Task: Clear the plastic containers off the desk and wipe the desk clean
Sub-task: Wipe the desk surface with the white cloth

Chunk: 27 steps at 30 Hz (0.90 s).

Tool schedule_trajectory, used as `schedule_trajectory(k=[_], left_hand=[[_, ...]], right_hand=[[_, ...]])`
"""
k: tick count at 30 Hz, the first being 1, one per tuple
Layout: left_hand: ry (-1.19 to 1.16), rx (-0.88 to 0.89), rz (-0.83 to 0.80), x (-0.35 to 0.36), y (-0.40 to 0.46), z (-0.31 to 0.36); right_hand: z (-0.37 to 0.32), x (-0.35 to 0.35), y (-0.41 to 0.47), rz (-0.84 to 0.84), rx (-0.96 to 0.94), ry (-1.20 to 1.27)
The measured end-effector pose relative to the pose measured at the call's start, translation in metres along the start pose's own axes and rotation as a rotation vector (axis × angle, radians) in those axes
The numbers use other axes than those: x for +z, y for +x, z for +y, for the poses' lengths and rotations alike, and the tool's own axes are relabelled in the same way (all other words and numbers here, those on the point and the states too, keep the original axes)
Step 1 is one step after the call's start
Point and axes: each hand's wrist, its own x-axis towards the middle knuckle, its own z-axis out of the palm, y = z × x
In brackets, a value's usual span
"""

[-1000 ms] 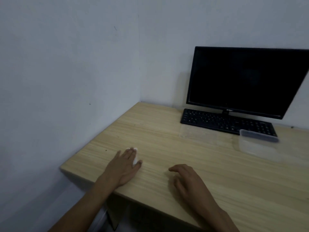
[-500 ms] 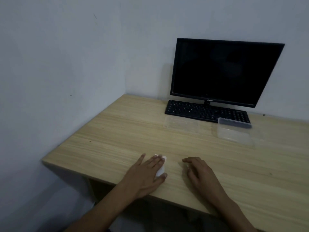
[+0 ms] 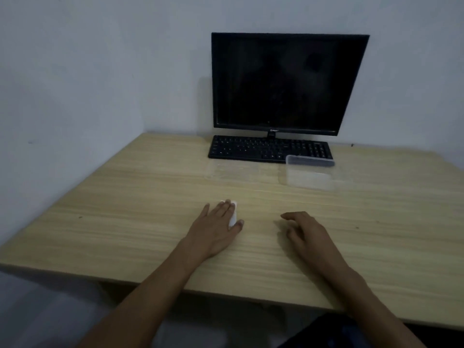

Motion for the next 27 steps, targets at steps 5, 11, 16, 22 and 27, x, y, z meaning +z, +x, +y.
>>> schedule_trajectory(k=[5, 11, 16, 22, 27], left_hand=[[0.018, 0.182, -0.018, 0.009, 0.004, 0.048], [0.001, 0.27, 0.053, 0.015, 0.018, 0.074], [-0.182, 0.31, 0.233, 0.017, 0.026, 0.072], [-0.243, 0.304, 0.573, 0.024, 0.033, 0.054], [-0.255, 0.333, 0.651, 0.025, 0.032, 0.054]], right_hand=[[0.012, -0.009, 0.011, 0.046, 0.059, 0.057], [0.018, -0.014, 0.049, 0.184, 0.049, 0.002], [0.024, -0.024, 0.081, 0.218, 0.158, -0.019], [0.054, -0.018, 0.099, 0.165, 0.371, -0.043], [0.064, -0.014, 0.097, 0.182, 0.386, -0.018]])
